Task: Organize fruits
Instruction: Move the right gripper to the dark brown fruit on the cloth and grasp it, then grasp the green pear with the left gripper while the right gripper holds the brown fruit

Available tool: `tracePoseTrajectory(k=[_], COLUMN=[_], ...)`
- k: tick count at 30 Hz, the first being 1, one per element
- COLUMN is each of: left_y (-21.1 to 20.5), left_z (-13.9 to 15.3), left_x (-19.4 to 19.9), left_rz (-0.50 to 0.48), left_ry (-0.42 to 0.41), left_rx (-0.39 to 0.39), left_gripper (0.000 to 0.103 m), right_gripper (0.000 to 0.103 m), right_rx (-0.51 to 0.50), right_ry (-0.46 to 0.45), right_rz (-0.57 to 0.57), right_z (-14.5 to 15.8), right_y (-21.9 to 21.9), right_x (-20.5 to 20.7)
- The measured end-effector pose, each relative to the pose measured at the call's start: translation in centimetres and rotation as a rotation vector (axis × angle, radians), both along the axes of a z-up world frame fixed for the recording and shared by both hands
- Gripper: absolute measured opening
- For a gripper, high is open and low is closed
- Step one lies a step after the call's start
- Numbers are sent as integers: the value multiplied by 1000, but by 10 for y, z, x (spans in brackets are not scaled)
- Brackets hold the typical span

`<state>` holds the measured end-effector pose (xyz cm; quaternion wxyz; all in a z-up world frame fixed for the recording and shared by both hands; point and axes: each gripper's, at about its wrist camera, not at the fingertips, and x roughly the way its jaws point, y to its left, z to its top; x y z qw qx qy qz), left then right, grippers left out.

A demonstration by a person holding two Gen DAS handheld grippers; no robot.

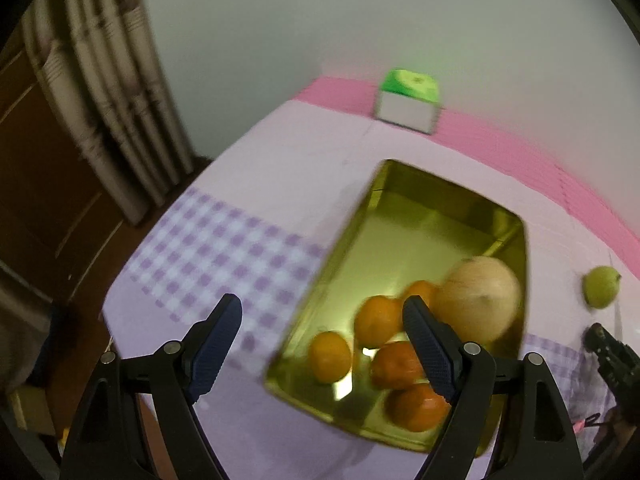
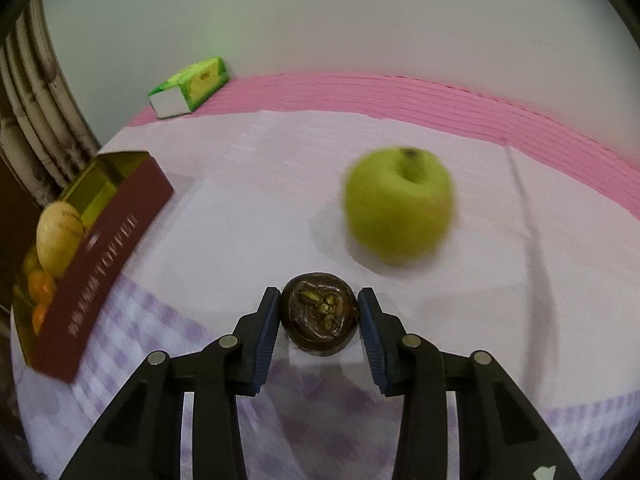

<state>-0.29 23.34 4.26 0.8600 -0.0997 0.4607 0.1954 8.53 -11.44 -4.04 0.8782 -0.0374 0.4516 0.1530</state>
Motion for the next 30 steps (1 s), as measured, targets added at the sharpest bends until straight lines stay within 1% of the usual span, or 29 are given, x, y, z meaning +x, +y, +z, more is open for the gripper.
tracePoseTrajectory(k=[2,4,9,12,18,21,23,30], left_y=[-17,-37,-89,-122,-186,-211,-227,-266], left_z=[3,7,12,14,9,4,-1,-13], left_x=[10,19,43,56,83,94,103,121], left_rz=[-51,-109,-242,-325,-474,-528,-555,-628], left_ry=[-4,-13,-26,-33,-32,-40,-45,-73], left_rx=[1,6,-18,-34,-42,-54,-46,-42], left_gripper=[83,83,83,83,83,83,83,83], right_gripper=[37,37,37,37,37,37,37,37], right_rx=[-33,-44,-28,-26,-47,-66,-71,-68], right_ry=[-2,-1,-17,-36,-69,-79,-86,-83], right_rz=[-23,-66,-161,-183,-187,-192,-204,-238], right_z=[-2,-4,-6,-7,-9,-10,-12,-13], right_y=[-16,-36,-75,-86,-92,-95,-98,-114], right_x=[-4,-5,1,7,18,25,30,43])
